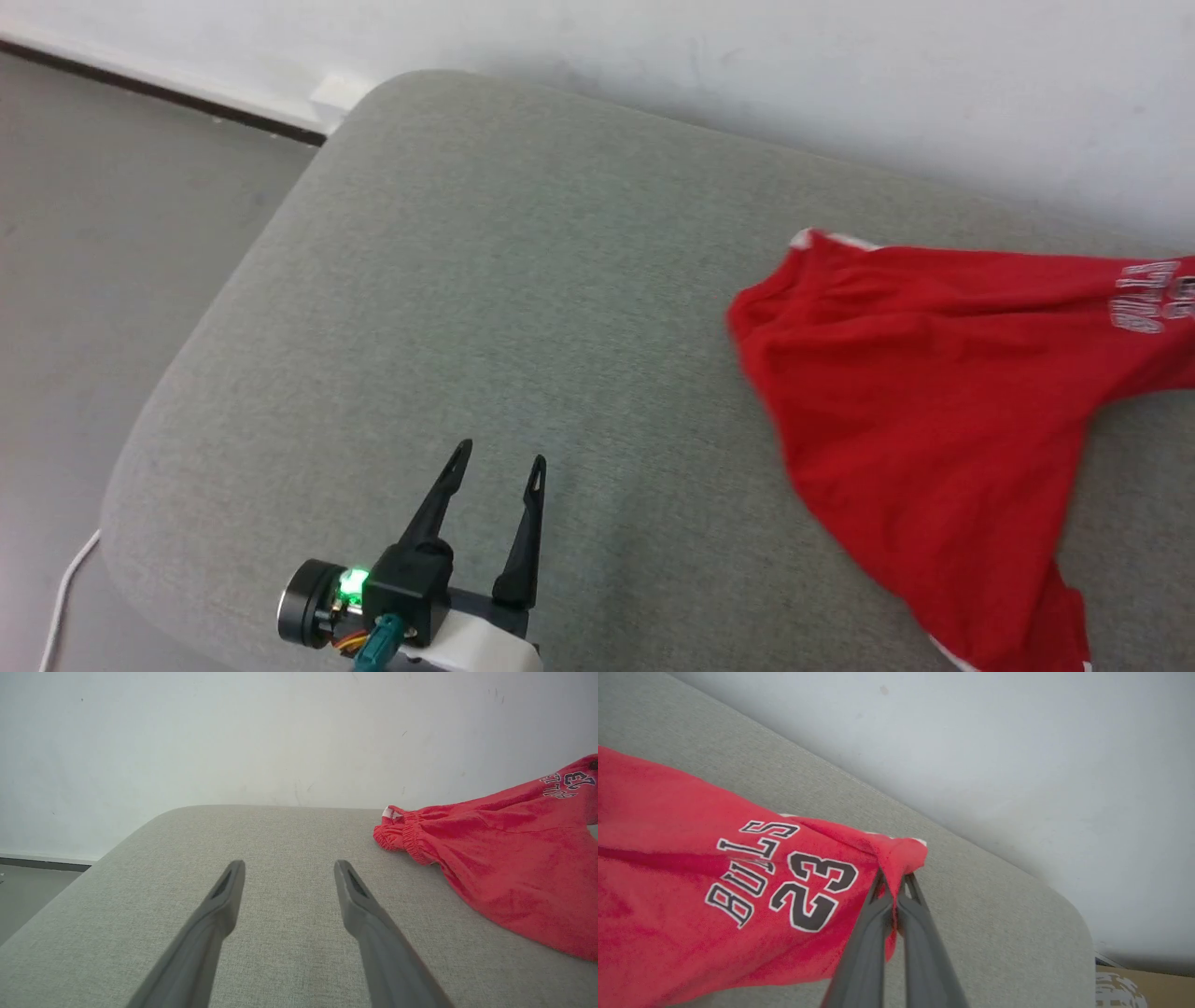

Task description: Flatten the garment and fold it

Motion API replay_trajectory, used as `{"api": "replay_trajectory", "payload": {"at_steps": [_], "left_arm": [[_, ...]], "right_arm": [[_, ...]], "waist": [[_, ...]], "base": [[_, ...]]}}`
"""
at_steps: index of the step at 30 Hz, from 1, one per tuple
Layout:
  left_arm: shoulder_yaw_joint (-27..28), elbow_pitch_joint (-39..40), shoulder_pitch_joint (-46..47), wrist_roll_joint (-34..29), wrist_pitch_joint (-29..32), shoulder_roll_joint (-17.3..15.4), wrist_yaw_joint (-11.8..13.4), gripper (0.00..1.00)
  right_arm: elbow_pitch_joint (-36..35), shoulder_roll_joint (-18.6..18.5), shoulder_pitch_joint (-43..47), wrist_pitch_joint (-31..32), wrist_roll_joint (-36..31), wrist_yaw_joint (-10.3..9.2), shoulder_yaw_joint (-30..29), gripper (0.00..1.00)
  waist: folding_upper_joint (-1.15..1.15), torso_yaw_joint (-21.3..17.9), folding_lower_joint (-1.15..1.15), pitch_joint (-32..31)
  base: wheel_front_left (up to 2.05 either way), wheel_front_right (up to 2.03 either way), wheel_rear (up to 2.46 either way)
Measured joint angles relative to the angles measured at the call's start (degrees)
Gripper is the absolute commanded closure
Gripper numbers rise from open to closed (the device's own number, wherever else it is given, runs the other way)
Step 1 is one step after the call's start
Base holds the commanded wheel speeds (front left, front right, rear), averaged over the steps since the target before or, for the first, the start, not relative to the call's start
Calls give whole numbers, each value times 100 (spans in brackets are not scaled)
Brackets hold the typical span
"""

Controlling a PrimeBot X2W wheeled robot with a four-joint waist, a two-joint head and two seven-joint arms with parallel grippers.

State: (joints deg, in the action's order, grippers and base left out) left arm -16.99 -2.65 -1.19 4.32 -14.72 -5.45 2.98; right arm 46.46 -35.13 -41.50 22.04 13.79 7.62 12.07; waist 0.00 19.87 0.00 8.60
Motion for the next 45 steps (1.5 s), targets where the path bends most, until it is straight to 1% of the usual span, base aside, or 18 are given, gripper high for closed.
{"api": "replay_trajectory", "payload": {"at_steps": [4, 7, 9, 10, 12, 17, 21, 25, 30, 34, 36, 38, 41, 45], "left_arm": [[-3, 9, 35, -8, 0, 30, -49, 0], [-12, 3, 102, -41, -1, 55, -77, 0], [-10, -12, 151, -41, -1, 67, -92, 0], [-12, -16, 169, -41, -1, 76, -93, 0], [-3, -38, 186, -41, 0, 86, -94, 0], [88, -75, 205, -40, 0, 97, -144, 0], [227, -86, 205, -7, -1, 94, -186, 0], [360, -91, 189, 111, 0, 96, -247, 0], [522, -151, 122, 267, -1, 82, -378, 0], [577, -524, 122, 609, 24, 76, -604, 0], [558, -711, 151, 646, 226, 21, -683, 0], [478, -866, 236, 645, 471, -102, -759, 0], [343, -1004, 525, 695, 815, -255, -884, 0], [187, -1133, 977, 898, 1167, -513, -979, 0]], "right_arm": [[275, -183, -115, -109, -371, -1, -557, 100], [552, -178, -179, -263, -790, 0, -959, 100], [754, -109, -176, -288, -1070, 0, -1165, 100], [828, -46, -168, -325, -1180, 0, -1274, 0], [902, 152, -166, -511, -1274, 0, -1540, 0], [843, 697, -164, -1147, -1441, -1, -1707, 0], [558, 1057, -111, -1735, -1391, -1, -1578, 0], [82, 1396, 226, -2213, -1061, -1, -1369, 0], [-916, 1808, 1090, -2675, -604, -1, -972, 0], [-1858, 2129, 2058, -2938, -224, -1, -1028, 0], [-2308, 2326, 2530, -3076, -159, -2, -1037, 0], [-2674, 2561, 2954, -3170, -164, -2, -1022, 0], [-3097, 2875, 3562, -3161, -177, -2, -946, 0], [-3407, 3055, 4140, -2866, -244, -2, -771, 0]], "waist": [[0, -148, 0, 96], [0, -187, 0, 227], [0, -204, 1, 303], [0, -212, 1, 333], [0, -236, 1, 365], [0, -340, 1, 289], [0, -486, 1, 111], [0, -707, 0, -118], [0, -1074, -1, -371], [0, -1405, -1, -522], [0, -1576, -1, -572], [0, -1748, -1, -603], [0, -2001, -1, -620], [0, -2326, 0, -589]], "base": [[0, 0, 0], [0, 0, 0], [0, 0, 0], [0, 0, 0], [0, 0, 0], [0, 0, 0], [0, 0, 0], [0, 0, 0], [0, 0, 0], [0, 0, 0], [0, 0, 0], [0, 0, 0], [0, 0, 0], [0, 0, 0]]}}
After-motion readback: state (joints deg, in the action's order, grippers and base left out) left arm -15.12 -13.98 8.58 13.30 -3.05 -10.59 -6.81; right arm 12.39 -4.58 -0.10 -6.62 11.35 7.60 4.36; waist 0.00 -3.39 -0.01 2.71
